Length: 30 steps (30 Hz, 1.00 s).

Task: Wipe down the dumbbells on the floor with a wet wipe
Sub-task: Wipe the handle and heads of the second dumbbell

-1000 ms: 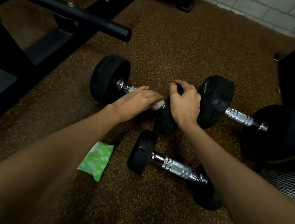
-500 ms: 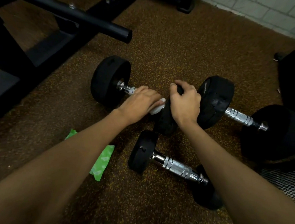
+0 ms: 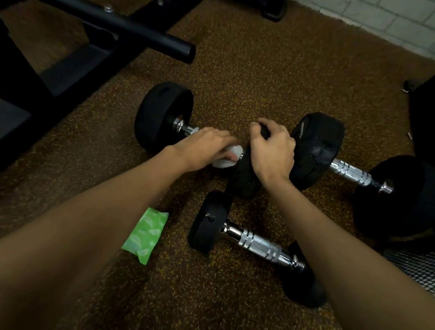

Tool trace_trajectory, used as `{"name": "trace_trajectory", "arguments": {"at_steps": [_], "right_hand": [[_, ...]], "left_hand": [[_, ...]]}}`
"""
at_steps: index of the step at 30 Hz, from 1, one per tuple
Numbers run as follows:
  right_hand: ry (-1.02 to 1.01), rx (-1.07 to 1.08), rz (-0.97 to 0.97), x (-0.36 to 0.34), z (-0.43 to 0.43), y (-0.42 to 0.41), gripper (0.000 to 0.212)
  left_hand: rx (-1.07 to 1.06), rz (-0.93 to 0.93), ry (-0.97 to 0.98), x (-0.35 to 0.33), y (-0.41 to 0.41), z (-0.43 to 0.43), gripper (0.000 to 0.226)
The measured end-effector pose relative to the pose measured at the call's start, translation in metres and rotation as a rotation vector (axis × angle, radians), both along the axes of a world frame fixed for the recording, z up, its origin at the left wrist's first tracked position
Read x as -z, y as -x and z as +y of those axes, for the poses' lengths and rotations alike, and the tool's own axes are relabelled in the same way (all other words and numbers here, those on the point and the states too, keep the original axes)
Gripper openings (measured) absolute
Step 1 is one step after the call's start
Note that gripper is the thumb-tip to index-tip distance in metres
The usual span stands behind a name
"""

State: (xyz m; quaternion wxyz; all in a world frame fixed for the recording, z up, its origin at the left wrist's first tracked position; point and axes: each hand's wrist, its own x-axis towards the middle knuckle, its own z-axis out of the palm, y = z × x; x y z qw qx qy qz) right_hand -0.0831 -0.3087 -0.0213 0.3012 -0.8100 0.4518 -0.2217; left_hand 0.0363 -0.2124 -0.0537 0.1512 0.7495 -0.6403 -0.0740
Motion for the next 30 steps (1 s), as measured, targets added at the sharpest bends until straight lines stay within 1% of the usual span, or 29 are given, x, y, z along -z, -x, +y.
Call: {"name": "trace_trajectory", "arguments": {"at_steps": [2,5,7,8,9,10,13,17,18,22,26,28,30], "right_hand": [[-0.015,-0.002,0.001,-0.001,-0.001,0.000,0.041],[-0.011,0.000,0.003,-0.001,-0.001,-0.001,0.040],[-0.001,-0.001,0.002,-0.001,0.001,0.000,0.040],[0.006,0.000,0.000,-0.001,0.002,0.000,0.040],[0.014,0.002,-0.002,-0.001,0.002,0.000,0.040],[0.021,0.001,-0.002,-0.001,0.003,0.001,0.040],[0.029,-0.006,0.012,-0.001,0.003,0.000,0.040],[0.025,-0.021,0.037,-0.002,0.001,0.000,0.041],[0.020,-0.026,0.042,-0.002,0.000,-0.001,0.042],[0.003,-0.060,0.062,-0.003,-0.004,-0.002,0.042],[-0.048,-0.150,0.131,-0.007,-0.013,-0.002,0.046],[-0.080,-0.209,0.179,-0.011,-0.017,-0.002,0.051],[-0.106,-0.267,0.235,-0.016,-0.019,-0.001,0.054]], "left_hand": [[-0.096,0.063,-0.016,-0.005,0.004,-0.005,0.035],[-0.194,-0.006,0.024,-0.003,0.017,-0.009,0.041],[-0.171,-0.053,0.078,0.003,0.024,-0.004,0.049],[-0.161,-0.066,0.068,0.005,0.025,0.000,0.048],[-0.149,-0.089,0.043,0.008,0.025,0.005,0.043],[-0.135,-0.119,0.011,0.009,0.027,0.010,0.042],[-0.113,-0.181,-0.031,0.007,0.036,0.024,0.057],[-0.081,-0.343,-0.157,0.006,0.048,0.040,0.063],[-0.072,-0.352,-0.176,0.007,0.049,0.044,0.064],[-0.018,-0.316,-0.315,0.009,0.052,0.060,0.060],[-0.113,-0.205,-0.299,0.013,0.052,0.075,0.061],[-0.164,-0.068,-0.200,0.011,0.053,0.080,0.056],[-0.291,0.107,0.008,0.000,0.054,0.082,0.044]]}}
